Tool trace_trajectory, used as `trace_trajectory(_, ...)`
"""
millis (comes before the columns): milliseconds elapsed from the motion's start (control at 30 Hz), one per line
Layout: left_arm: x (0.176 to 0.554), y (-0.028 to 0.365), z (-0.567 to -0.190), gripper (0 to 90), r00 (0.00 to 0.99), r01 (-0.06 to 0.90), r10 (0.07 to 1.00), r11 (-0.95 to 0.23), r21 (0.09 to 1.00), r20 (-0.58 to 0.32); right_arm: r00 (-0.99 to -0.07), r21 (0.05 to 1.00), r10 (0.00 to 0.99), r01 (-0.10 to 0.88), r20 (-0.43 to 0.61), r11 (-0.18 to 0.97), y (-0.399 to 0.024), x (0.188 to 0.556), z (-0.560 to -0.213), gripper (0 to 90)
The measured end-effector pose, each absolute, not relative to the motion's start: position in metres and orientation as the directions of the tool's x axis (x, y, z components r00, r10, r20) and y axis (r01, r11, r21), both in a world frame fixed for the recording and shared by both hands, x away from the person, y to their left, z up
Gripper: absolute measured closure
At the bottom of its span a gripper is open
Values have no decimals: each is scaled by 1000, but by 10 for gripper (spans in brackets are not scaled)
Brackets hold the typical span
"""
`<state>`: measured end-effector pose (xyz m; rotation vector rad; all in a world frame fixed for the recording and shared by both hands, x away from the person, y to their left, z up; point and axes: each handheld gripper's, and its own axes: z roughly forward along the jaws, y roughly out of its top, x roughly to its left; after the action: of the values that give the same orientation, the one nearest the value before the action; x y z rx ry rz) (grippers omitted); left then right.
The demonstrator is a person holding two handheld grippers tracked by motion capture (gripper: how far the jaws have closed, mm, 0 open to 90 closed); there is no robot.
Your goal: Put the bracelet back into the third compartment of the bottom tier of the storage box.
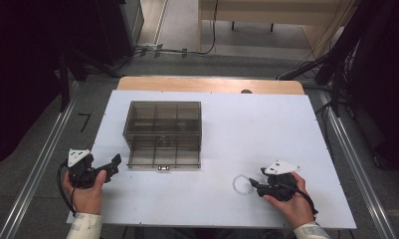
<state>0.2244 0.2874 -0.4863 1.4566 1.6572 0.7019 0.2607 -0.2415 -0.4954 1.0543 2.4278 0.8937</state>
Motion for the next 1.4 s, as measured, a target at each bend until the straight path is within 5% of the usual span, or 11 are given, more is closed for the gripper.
trace_trajectory(267, 224, 288, -486, 30, -13, 532, 978, 181, 827, -206, -668, 659, 741, 528, -66, 535, -238, 260, -497, 463)
trace_trajectory(900, 224, 288, -486, 31, -12, 532, 978, 181, 827, -207, -714, 649, 697, 498, -70, 575, -230, 257, -500, 773)
trace_trajectory(1400, 224, 287, -486, 30, -11, 532, 979, 180, 827, -206, -712, 654, 703, 531, -2, 539, -234, 260, -501, 824)
